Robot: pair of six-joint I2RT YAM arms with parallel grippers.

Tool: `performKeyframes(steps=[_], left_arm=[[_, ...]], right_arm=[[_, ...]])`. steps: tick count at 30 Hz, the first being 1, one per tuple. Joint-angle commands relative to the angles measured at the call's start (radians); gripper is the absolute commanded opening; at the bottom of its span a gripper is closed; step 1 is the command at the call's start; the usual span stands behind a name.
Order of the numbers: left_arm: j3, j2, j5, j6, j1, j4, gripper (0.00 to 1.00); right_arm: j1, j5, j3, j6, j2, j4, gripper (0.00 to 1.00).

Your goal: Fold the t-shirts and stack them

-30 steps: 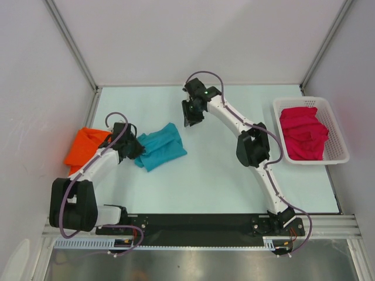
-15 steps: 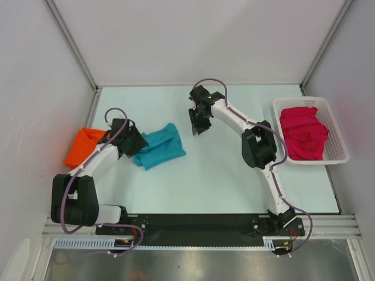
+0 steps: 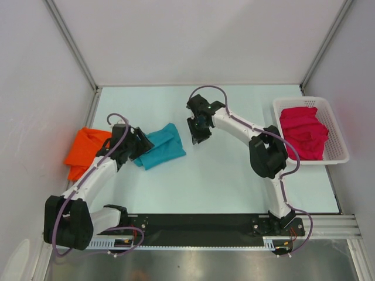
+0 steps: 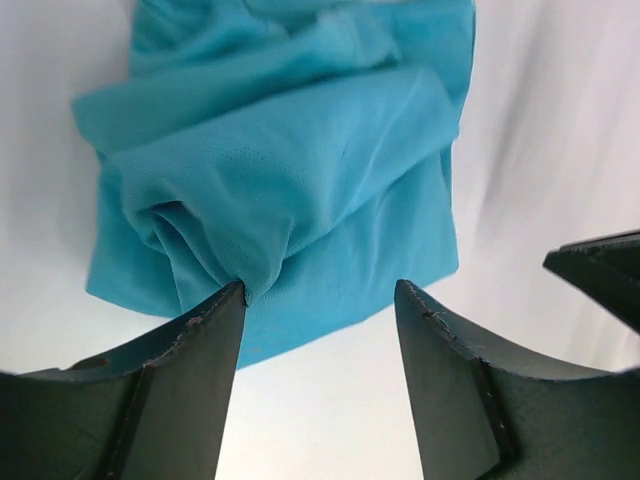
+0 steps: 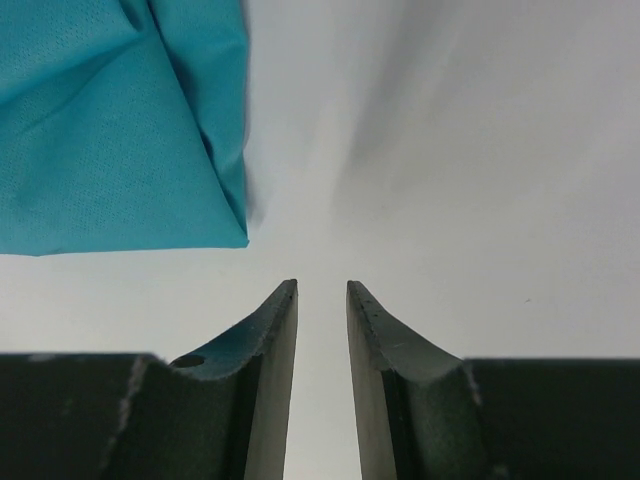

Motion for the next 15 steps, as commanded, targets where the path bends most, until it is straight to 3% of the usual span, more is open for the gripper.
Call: performKeyframes(steps=[1, 7, 15], left_arm=[[-0.056, -0.004, 0.043, 0.007, -0.051, 0.074, 0.67], [-0.071, 0.047, 0.047, 0.000, -0.065, 0.096, 0.67], [0.008, -0.004, -0.004, -0.004, -0.123, 0.034, 0.67]], right_arm=[[0.029, 0.028, -0.038, 0.023, -0.060, 0.035, 0.31], [0.037, 0.045, -0.056, 0.024, -0.075, 0.032, 0.31], [0.033, 0.045, -0.053, 0.021, -0.072, 0.026, 0.31]])
